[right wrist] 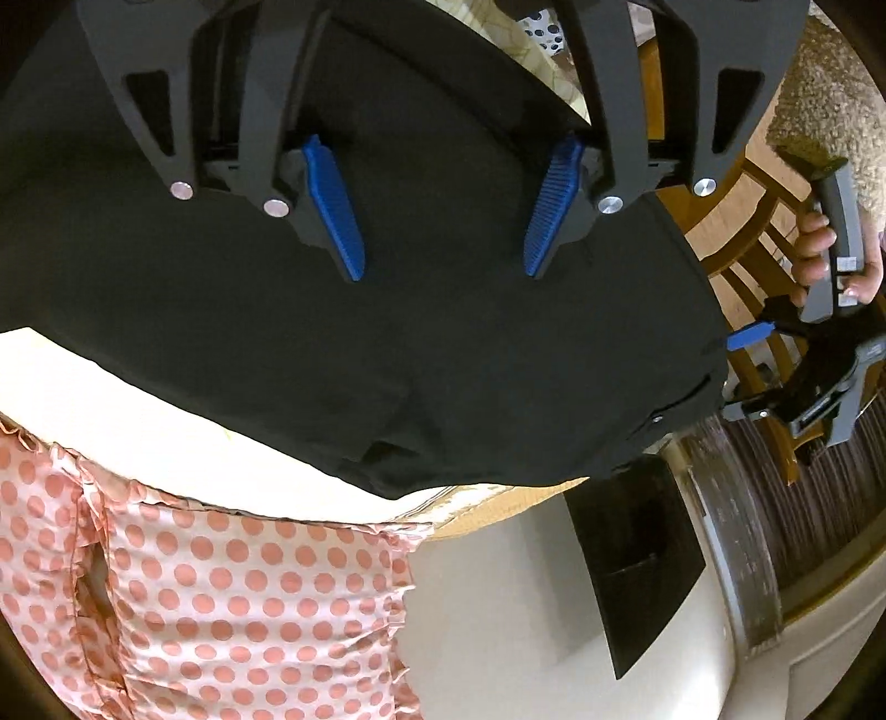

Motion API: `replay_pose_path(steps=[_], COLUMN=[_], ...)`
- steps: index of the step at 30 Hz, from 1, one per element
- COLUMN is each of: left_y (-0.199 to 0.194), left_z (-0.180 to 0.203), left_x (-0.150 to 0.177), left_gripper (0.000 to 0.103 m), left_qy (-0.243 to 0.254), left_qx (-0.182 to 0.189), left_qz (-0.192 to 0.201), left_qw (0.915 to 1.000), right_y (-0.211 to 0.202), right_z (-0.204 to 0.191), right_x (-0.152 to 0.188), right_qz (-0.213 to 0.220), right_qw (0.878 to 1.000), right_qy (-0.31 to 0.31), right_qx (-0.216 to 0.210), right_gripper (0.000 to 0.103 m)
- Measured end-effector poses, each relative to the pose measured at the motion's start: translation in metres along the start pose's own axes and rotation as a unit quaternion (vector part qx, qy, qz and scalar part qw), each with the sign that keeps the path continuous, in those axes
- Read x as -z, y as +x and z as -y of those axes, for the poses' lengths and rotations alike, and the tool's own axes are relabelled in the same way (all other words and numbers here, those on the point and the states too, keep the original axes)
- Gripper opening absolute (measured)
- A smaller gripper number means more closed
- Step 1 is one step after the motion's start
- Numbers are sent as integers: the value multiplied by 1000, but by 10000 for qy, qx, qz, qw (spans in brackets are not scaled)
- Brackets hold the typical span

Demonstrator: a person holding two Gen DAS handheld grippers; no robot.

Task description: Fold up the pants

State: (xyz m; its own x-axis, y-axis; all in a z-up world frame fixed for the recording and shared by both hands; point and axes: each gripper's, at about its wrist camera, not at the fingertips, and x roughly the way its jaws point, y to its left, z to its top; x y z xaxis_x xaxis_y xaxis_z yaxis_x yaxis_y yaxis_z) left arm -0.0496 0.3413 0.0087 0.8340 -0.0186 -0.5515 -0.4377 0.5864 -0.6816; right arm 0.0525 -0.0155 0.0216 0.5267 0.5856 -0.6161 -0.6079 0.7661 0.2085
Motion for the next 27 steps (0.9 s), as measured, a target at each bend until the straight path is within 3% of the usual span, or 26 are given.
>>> replay_pose_path(steps=[6, 12, 19, 25, 27], left_y=[6, -6, 9, 16, 18], left_z=[-2, 26, 14, 2, 0], left_x=[6, 5, -4, -17, -20], left_gripper=[87, 87, 86, 70, 56], left_qy=[-252, 130, -235, -618, -646], left_qx=[130, 288, 196, -57, -180], left_qz=[-187, 34, 48, 228, 252], left_qw=[9994, 9995, 9995, 9978, 9974], right_y=[0, 1, 0, -8, -16], right_z=[-3, -3, -3, -5, 1], right_x=[0, 2, 4, 10, 12], right_qz=[24, 56, 109, 213, 305], right_qw=[10000, 9999, 9998, 9994, 9994], right_qy=[-62, -92, -139, -281, -173], right_qx=[34, 43, 24, 26, -79], right_gripper=[67, 68, 68, 73, 73])
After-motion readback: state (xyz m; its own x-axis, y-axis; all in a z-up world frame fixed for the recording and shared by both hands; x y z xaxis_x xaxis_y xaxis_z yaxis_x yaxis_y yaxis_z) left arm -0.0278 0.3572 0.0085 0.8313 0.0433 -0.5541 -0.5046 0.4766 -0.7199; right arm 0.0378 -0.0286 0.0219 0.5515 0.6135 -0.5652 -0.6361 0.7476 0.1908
